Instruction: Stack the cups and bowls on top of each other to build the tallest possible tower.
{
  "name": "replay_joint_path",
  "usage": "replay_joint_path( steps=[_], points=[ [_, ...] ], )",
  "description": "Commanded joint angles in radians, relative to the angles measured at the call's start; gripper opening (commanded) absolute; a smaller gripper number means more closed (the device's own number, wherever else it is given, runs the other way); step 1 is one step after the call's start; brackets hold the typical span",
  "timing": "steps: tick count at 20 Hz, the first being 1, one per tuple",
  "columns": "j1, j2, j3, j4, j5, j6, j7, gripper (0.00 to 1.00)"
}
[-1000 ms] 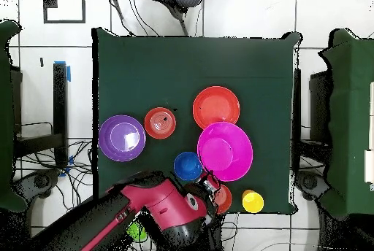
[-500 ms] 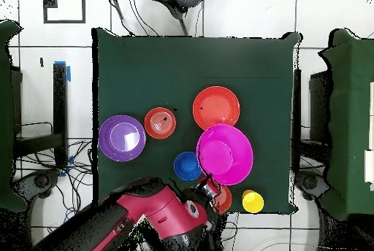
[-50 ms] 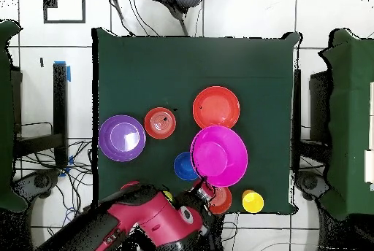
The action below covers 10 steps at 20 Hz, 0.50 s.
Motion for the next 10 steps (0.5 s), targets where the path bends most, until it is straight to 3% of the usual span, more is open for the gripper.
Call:
replay_joint_path(
  steps=[1, 10],
  points=[
    [0.026, -0.02, 0.126, 0.044, -0.011, -0.016, -0.09, 0.0],
    [0.041, -0.053, 0.146, 0.072, 0.008, -0.007, -0.087, 0.0]
  ],
)
